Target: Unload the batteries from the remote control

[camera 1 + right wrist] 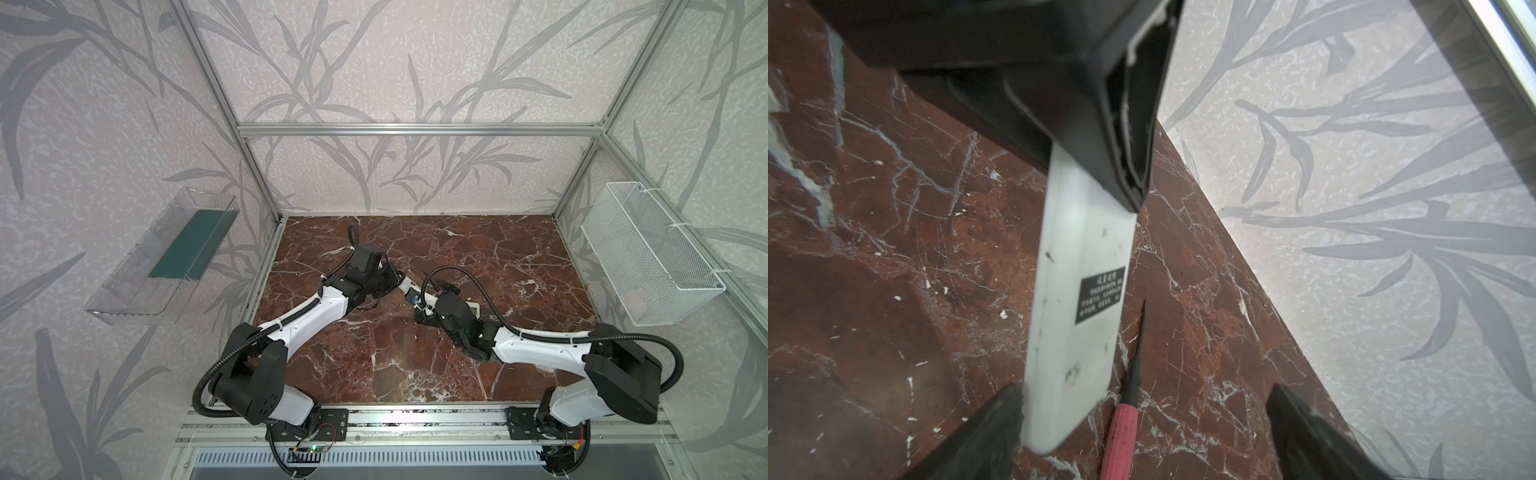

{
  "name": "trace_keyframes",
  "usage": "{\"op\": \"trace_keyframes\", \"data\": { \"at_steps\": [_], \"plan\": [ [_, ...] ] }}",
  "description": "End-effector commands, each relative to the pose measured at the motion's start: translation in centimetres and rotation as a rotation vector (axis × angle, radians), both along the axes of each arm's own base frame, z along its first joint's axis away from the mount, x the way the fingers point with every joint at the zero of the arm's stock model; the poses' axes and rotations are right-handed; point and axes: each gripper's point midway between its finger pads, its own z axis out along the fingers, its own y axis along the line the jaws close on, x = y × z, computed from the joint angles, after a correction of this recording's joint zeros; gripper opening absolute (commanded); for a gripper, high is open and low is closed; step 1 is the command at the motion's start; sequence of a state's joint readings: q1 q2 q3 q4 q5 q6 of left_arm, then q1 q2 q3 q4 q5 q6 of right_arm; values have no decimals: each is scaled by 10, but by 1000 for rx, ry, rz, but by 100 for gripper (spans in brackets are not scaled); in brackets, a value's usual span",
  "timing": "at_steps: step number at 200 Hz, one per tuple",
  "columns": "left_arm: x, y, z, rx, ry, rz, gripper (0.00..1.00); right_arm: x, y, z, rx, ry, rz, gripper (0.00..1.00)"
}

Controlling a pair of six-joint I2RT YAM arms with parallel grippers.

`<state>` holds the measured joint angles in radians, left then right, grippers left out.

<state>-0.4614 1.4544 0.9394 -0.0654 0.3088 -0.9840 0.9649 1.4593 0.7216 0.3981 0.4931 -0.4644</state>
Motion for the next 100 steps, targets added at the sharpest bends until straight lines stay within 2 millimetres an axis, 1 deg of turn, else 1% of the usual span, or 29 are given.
{"op": "trace_keyframes", "data": {
  "at_steps": [1, 17, 25, 37, 48, 64, 92, 100],
  "plan": [
    [11, 11, 25, -26, -145, 19, 0, -4, -7, 16, 146, 105, -31, 95],
    [12, 16, 29, -55, -183, 27, 0, -4, -16, 14, 241, 229, -65, 95],
    [12, 19, 33, -71, -205, 28, 0, -3, -22, 12, 305, 320, -88, 95],
    [11, 22, 39, -89, -240, 30, 0, -3, -26, 10, 392, 440, -112, 95],
    [9, 23, 45, -104, -273, 26, 0, -2, -28, 9, 440, 508, -136, 95],
    [6, 25, 56, -125, -323, 26, 0, -5, -24, 10, 501, 591, -137, 95],
    [1, 27, 75, -170, -403, 32, 0, -9, -12, 22, 666, 692, -118, 94],
    [-1, 28, 81, -186, -427, 34, 0, -7, -13, 24, 718, 723, -128, 94]
  ]
}}
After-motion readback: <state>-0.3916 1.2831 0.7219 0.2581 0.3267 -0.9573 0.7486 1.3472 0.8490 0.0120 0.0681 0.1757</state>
